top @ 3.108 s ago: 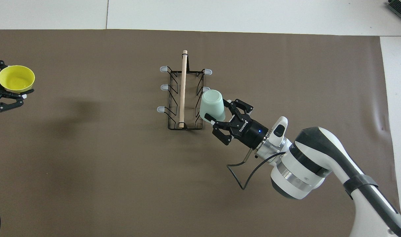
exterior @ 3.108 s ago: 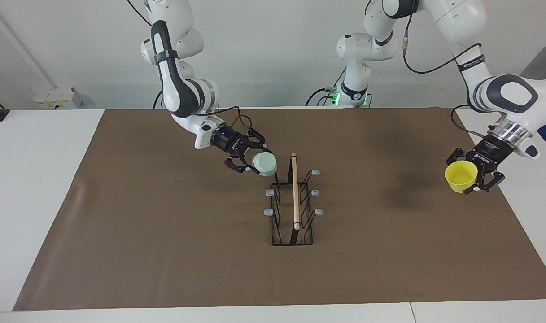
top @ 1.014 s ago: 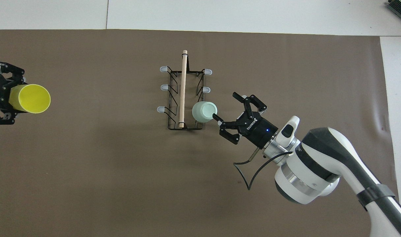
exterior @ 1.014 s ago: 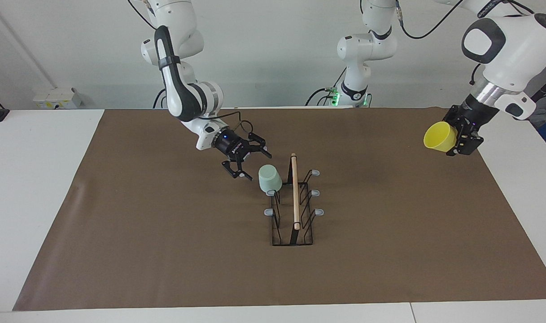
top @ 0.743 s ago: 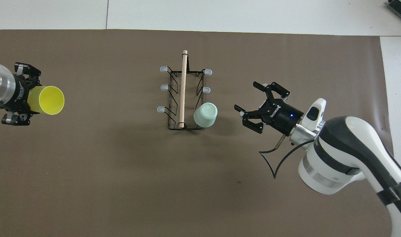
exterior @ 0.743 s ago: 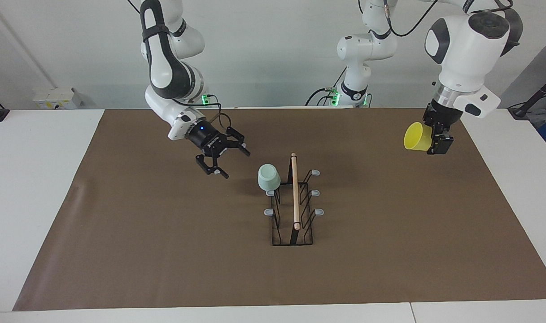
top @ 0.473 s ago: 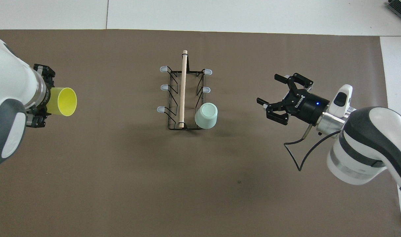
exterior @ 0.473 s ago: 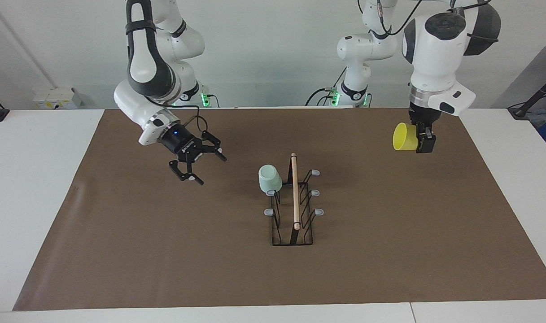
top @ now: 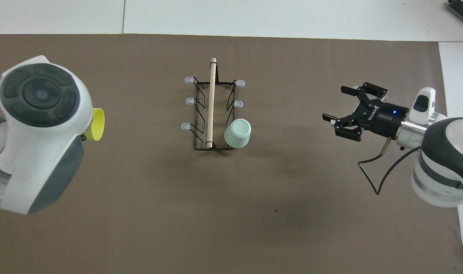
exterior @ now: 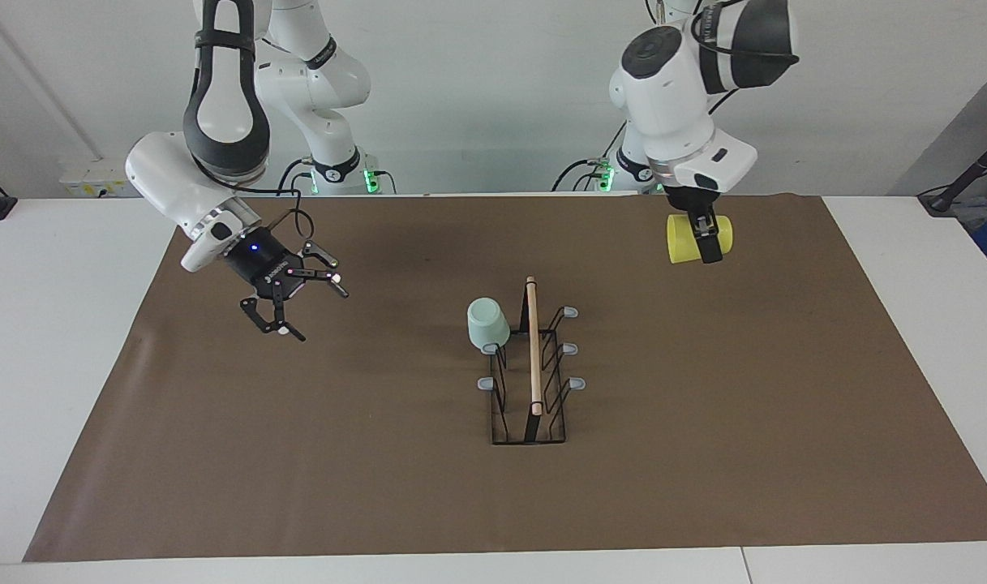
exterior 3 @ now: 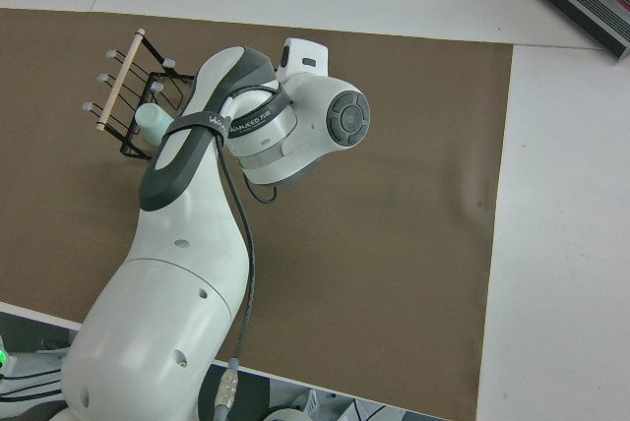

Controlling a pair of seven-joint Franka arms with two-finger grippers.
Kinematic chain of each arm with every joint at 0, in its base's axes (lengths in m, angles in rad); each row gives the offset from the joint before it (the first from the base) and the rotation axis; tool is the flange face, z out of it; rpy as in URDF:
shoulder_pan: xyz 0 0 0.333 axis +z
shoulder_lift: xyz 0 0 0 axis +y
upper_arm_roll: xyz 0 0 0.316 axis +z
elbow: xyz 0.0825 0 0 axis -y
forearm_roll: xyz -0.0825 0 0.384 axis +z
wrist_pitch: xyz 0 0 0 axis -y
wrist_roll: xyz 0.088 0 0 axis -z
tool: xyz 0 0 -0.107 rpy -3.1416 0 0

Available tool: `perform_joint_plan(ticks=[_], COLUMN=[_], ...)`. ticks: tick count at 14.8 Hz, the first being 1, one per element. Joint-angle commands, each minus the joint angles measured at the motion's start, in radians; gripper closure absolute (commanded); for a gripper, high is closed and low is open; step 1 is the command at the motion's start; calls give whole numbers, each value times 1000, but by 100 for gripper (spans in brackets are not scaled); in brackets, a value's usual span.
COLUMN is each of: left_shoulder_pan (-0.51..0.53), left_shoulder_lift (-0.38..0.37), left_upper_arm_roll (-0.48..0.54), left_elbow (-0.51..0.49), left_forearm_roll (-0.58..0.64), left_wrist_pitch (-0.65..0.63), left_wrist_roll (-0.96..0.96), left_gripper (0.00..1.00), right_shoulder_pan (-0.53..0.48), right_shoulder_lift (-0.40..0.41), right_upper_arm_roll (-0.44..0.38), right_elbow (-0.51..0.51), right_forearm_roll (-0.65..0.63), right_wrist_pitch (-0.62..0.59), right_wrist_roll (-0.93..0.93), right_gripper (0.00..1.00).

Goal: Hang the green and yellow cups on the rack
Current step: 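Carry the yellow cup with the left gripper to the rack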

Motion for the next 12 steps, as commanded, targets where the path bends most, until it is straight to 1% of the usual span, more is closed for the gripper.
perform_joint_plan(ticks=[1, 2, 4, 5, 6, 7, 8, 9, 10, 12], left_shoulder_pan=[16, 16, 15, 13, 9, 7, 3, -19, -52, -112], left_shoulder_lift=[68, 105, 171, 209, 263, 333, 399, 448, 481, 568], left_upper_arm_roll=[-122, -153, -219, -252, -298, -366, -418, -429, -429, -429], left_elbow=[9, 22, 105, 131, 147, 179, 223, 251, 269, 300], left_forearm_roll=[170, 211, 280, 330, 422, 509, 569, 619, 656, 729], left_wrist_pitch=[-97, -147, -236, -287, -354, -435, -500, -549, -575, -630], left_wrist_roll=[-105, -117, -123, -123, -121, -121, -121, -123, -129, -155], left_gripper=[100, 100, 100, 100, 100, 100, 100, 100, 100, 100], right_shoulder_pan=[-8, -11, -12, -11, -8, 0, 3, 3, 4, 4], right_shoulder_lift=[5, 6, 8, 8, 11, 12, 14, 14, 14, 6], right_upper_arm_roll=[0, 0, 0, 3, 7, 9, 10, 12, 13, 15], right_elbow=[29, 52, 90, 103, 116, 127, 138, 146, 146, 165], right_forearm_roll=[-179, -277, -508, -620, -726, -809, -886, -961, -1018, -1061], right_wrist_pitch=[1, 1, 1, 1, -1, -5, -13, -21, -31, -70], right_wrist_roll=[194, 289, 519, 619, 714, 809, 902, 990, 1082, 1240], right_gripper=[0, 0, 0, 0, 0, 0, 0, 0, 0, 0])
